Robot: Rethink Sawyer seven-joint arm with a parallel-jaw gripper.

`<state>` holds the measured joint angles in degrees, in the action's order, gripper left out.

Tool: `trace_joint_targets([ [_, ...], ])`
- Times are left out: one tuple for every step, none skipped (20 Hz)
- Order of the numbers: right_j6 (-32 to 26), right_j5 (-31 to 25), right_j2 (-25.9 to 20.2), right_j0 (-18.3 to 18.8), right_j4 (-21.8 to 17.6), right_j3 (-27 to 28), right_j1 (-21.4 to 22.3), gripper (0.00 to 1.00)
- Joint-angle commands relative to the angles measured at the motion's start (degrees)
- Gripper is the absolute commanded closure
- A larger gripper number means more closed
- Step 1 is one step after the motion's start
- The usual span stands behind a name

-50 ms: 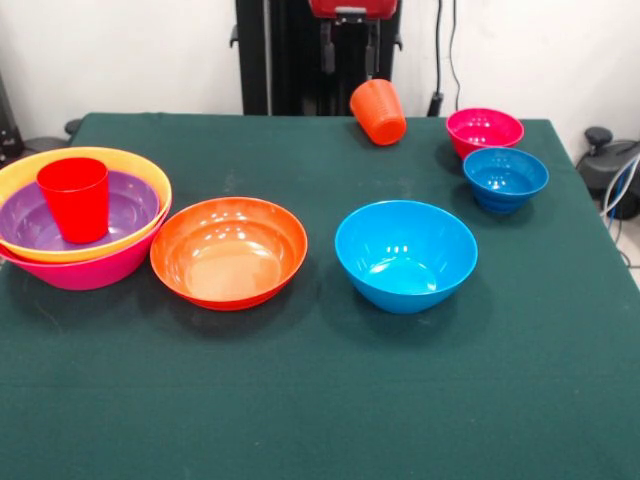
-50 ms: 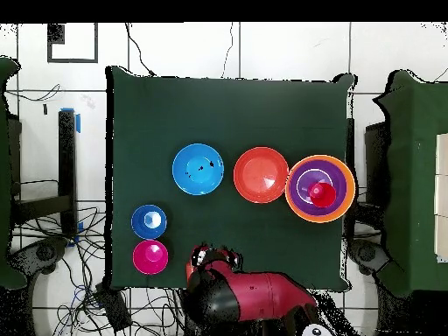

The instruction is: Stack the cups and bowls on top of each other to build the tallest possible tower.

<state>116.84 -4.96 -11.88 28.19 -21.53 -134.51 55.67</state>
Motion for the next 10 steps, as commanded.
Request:
trace_joint_targets([
  [13.02,6.8,1.06,-3.87,4.41,-2.06,-5.92,0.0],
  [13.23,7.49,1.28,-4.35,4.89,-1.81,-6.39,0.0],
  [13.32,7.86,1.42,-4.71,5.22,-1.64,-6.73,0.0],
  [13.56,8.44,1.54,-5.21,5.77,-1.42,-7.14,0.0],
  [13.66,8.78,1.68,-5.57,6.1,-1.27,-7.41,0.0],
  [13.99,9.55,1.94,-6.36,6.65,-0.81,-8.18,0.0],
  [14.1,9.98,2.02,-6.71,6.97,-0.58,-8.61,0.0],
  [14.24,10.32,2.08,-7.01,7.28,-0.41,-8.9,0.0],
  [14.39,10.67,2.14,-7.31,7.59,-0.23,-9.19,0.0],
  [14.6,10.95,2.22,-7.68,7.87,0.0,-9.5,0.0],
])
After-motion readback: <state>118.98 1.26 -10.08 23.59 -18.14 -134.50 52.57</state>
